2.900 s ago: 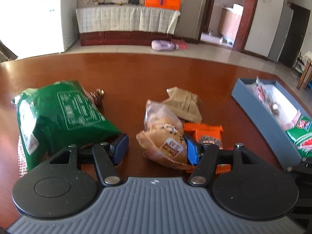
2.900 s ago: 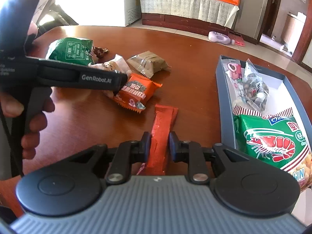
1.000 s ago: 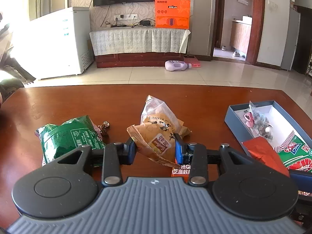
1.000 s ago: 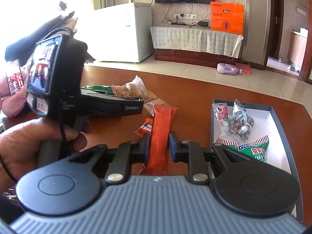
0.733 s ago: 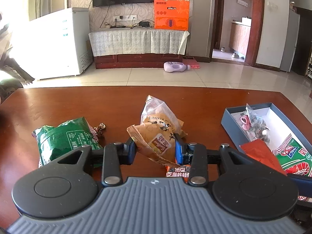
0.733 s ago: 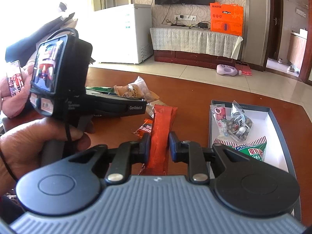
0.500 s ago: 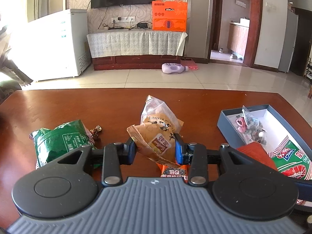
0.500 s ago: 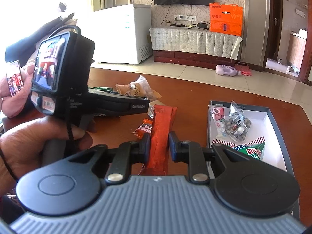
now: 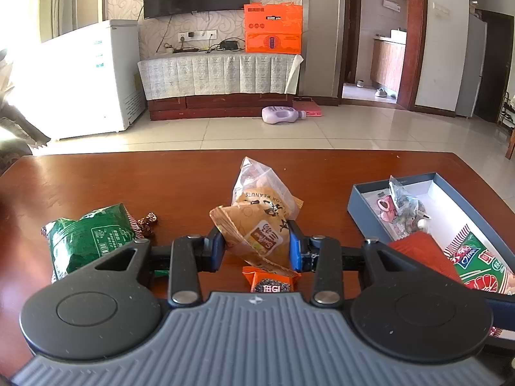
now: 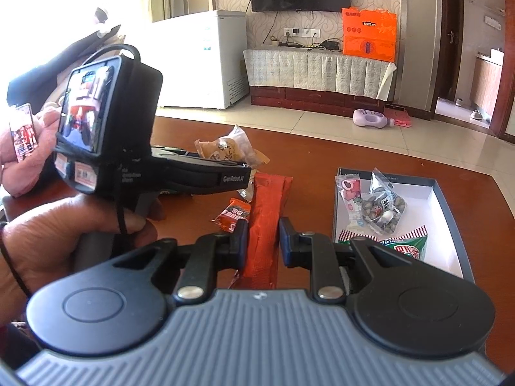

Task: Organize snacks
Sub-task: 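Carry the held bread bag and red stick snack over the blue box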

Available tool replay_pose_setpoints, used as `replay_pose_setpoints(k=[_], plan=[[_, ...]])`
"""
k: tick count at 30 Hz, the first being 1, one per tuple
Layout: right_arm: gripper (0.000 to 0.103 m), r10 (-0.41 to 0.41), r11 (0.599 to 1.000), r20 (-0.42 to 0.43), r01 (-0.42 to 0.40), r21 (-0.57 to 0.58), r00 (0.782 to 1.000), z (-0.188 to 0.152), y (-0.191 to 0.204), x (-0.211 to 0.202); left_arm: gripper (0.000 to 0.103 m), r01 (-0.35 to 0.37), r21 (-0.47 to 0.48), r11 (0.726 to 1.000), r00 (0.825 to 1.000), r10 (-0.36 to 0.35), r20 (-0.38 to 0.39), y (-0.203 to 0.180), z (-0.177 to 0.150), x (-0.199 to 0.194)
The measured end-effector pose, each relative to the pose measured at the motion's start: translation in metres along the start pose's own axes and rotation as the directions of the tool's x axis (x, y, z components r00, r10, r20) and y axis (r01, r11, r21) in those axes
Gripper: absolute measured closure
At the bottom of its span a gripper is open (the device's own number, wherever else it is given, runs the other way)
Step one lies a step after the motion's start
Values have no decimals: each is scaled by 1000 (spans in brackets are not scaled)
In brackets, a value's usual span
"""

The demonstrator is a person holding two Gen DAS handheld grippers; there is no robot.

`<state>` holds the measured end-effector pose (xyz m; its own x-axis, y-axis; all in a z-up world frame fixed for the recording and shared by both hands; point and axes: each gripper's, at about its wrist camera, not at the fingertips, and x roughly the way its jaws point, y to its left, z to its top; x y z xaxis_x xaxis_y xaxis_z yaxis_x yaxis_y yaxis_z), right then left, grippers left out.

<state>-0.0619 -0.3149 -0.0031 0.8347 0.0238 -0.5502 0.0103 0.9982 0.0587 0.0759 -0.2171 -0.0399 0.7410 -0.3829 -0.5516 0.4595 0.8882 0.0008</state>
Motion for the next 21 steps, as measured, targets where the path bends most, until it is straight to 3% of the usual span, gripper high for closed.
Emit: replay_pose_setpoints(k=[21], plan=[[79, -27, 1000, 9, 27, 10, 1000, 0, -2, -6, 59, 31, 9, 999, 1000, -31, 0, -21, 3, 3]])
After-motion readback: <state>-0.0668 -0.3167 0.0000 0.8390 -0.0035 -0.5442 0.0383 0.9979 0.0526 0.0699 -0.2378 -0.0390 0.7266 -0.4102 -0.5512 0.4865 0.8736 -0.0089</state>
